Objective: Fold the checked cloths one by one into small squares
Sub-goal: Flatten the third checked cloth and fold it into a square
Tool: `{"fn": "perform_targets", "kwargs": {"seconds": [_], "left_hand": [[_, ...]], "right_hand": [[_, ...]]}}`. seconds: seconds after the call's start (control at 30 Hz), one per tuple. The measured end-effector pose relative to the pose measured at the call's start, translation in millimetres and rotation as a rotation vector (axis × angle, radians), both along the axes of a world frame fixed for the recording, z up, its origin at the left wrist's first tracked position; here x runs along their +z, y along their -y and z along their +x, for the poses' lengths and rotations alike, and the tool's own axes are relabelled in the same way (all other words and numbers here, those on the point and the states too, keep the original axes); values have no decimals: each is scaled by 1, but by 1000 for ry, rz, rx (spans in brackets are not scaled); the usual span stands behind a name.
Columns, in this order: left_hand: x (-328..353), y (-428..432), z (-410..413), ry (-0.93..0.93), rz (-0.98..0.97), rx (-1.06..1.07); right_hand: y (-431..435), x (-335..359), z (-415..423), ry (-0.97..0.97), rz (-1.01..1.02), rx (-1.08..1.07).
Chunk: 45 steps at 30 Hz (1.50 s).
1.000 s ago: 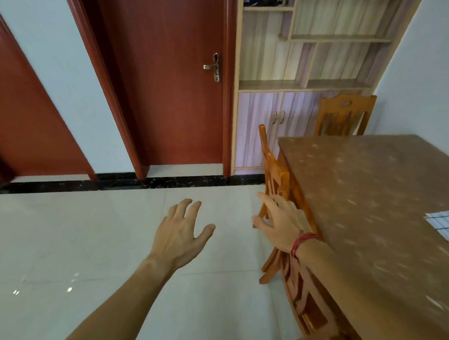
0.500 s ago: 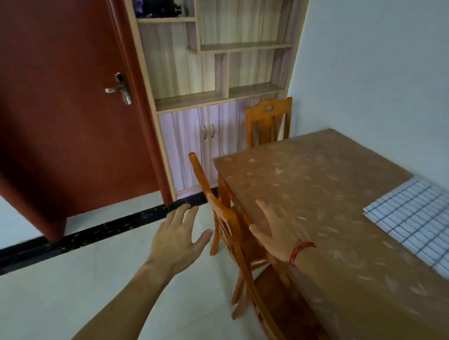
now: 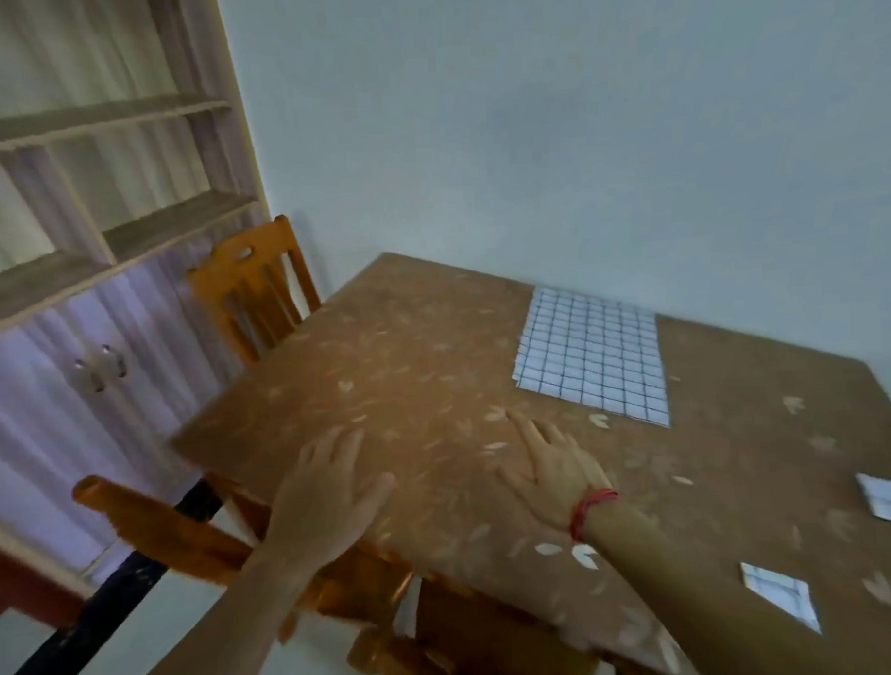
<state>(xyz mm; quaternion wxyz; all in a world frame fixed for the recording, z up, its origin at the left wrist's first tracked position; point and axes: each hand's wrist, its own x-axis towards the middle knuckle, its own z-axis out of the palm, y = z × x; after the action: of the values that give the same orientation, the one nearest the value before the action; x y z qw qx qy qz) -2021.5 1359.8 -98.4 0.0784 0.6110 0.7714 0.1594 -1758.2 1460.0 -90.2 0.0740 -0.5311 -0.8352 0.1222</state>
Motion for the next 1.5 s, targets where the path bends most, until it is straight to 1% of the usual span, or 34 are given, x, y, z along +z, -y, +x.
{"fn": "perform_targets", "kwargs": {"seconds": [0.27, 0.43, 0.57, 0.8, 1.03, 1.13, 1.33, 1.5], "left_hand": [[-6, -83, 69, 29, 19, -326], [-9, -116, 119, 49, 19, -464], [-17, -142, 144, 1, -23, -497], [-27, -185, 173, -22, -55, -485], [-47, -227, 187, 10, -108, -492], [-67, -252, 188, 4, -118, -510], [-123, -319, 183, -1, -208, -521], [-161, -369, 187, -1, -190, -520]], "right_hand": [[-3, 5, 78, -16, -12, -333], [-9, -4, 121, -5, -41, -457], [-29, -14, 145, -33, -60, -482], [-78, -34, 171, -46, -108, -452], [-122, -63, 171, -26, -154, -442], [-141, -80, 168, -11, -166, -455], [-194, -121, 168, 50, -180, -498], [-236, -162, 174, 97, -214, -511]]}}
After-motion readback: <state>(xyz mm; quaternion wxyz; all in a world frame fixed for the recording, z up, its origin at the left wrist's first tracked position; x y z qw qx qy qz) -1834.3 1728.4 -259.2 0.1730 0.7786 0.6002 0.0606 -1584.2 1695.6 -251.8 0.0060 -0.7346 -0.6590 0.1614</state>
